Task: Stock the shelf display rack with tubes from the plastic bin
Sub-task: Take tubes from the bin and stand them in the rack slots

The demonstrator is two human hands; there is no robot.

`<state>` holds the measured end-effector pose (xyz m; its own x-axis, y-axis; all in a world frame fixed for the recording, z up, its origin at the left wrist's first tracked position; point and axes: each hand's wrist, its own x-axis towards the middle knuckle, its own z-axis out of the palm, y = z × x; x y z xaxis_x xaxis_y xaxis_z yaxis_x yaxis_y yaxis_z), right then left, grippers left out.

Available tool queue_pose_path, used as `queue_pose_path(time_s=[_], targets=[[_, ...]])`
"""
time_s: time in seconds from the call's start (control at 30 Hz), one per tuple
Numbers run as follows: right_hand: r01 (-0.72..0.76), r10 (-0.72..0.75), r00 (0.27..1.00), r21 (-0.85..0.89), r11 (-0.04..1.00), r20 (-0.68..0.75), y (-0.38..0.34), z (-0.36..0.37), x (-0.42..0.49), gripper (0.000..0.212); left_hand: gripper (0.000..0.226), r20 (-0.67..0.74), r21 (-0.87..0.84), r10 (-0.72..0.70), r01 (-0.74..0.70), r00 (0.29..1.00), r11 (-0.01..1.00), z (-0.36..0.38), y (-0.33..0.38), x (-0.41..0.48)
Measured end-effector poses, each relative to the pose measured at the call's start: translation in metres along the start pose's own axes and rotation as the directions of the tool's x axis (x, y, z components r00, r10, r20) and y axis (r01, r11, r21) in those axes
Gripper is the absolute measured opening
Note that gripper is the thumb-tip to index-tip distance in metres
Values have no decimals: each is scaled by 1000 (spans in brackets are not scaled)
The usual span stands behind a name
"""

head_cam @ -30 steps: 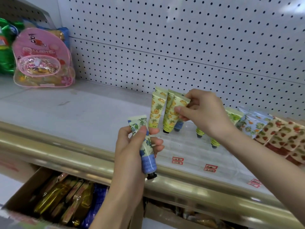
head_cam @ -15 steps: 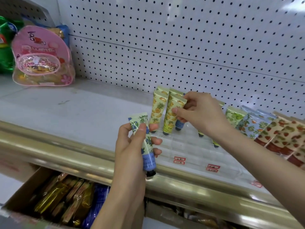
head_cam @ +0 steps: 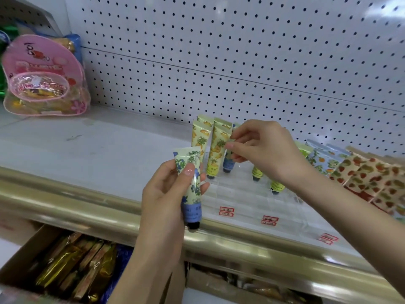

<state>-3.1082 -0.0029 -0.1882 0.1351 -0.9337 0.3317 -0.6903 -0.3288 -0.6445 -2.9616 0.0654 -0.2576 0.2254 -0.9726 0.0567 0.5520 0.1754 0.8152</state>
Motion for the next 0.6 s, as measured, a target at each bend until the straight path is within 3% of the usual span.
queue_pose_path(time_s=[0.17,0.33,0.43,0.6], targets=[[39,-36,999,71,997,-33,-13,-20,-15,8,32,43,7,-11,11,999,1000,7,-2,-3],[-1,-56,977,266,964,207,-29,-32,-33,10,32,107,32,-11,8,994,999,16,-4,-8],[2,-69,949,212,977,307,-31,-35,-38,11,32,126,96,2,-14,992,995,21,-6,-11],[-5,-44,944,147,989,327,-27,-50,-38,8,32,171,170,65,-94,983,981,29,-11,-15]])
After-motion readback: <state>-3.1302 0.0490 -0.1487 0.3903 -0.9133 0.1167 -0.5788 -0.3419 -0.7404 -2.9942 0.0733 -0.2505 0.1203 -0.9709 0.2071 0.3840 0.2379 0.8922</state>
